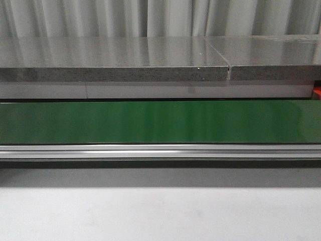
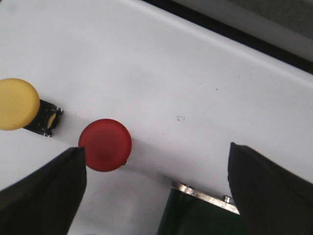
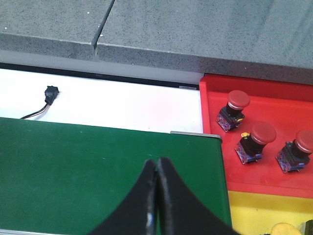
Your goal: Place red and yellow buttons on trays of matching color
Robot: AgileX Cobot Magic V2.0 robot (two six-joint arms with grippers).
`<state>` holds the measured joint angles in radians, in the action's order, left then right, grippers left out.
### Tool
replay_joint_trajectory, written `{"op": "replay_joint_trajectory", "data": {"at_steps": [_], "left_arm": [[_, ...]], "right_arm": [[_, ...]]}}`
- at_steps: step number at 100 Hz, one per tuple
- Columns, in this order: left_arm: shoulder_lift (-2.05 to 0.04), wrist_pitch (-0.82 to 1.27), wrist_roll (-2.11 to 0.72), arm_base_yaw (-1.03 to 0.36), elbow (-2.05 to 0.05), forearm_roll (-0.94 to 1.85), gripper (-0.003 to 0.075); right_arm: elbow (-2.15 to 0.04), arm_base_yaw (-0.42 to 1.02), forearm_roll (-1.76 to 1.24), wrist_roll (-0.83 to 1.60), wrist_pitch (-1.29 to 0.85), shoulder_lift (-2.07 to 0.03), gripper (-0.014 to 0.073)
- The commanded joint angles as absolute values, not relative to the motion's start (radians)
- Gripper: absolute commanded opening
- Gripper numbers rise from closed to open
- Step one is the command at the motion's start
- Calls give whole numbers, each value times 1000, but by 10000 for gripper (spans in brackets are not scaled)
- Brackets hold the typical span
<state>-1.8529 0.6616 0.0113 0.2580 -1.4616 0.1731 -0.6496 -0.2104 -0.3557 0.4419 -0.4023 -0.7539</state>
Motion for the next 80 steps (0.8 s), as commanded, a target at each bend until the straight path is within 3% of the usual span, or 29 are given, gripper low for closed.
{"op": "replay_joint_trajectory", "data": {"at_steps": [1, 80], "left_arm": [[-1833, 638, 23, 276, -1516, 171, 567], [-1948, 582, 23, 330, -1517, 165, 567]], "right_arm": [[-674, -210, -370, 454, -330, -748, -68], [-674, -210, -370, 454, -330, -748, -68]]}}
